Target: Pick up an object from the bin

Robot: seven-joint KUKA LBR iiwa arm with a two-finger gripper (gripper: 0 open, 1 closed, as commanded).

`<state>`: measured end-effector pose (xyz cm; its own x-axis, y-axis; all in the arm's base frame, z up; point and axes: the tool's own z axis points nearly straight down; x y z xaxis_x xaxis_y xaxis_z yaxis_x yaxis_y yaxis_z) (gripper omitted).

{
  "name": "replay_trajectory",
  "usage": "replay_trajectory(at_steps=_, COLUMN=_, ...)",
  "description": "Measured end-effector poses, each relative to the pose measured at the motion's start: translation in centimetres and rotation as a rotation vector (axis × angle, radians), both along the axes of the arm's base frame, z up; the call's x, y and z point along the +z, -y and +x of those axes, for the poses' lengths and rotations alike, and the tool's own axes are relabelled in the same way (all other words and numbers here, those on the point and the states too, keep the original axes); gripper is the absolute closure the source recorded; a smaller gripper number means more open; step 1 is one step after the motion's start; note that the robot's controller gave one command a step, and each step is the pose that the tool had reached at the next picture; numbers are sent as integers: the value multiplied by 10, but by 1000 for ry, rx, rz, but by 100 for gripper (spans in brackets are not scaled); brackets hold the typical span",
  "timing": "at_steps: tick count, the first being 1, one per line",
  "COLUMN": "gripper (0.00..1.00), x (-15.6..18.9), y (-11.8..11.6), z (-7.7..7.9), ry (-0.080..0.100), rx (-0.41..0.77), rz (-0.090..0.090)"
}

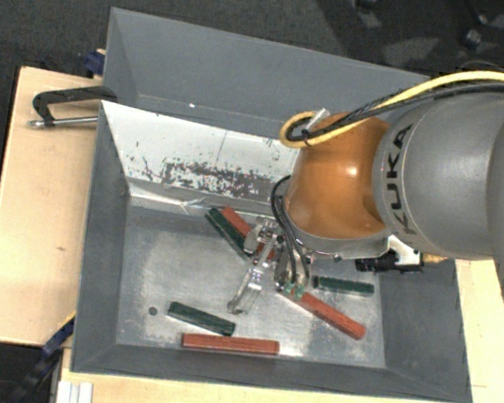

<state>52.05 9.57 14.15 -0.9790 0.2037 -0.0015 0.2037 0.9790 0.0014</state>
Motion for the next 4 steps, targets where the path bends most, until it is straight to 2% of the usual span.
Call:
replay_trajectory(at_steps=1, gripper=0, x=-68, y=-20, z=74, ry=4, rx=-25, rz=1)
replay_trajectory(at_steps=2, gripper=100, x=-64, y=-20, z=74, ry=5, rx=-26, rz=2)
replay_trajectory(at_steps=3, gripper=100, x=26, y=-9, z=74, ry=12, rx=-17, rz=2)
replay_trajectory(at_steps=4, gripper=0, x=20, y=-9, z=72, ry=3, rx=-16, rz=0)
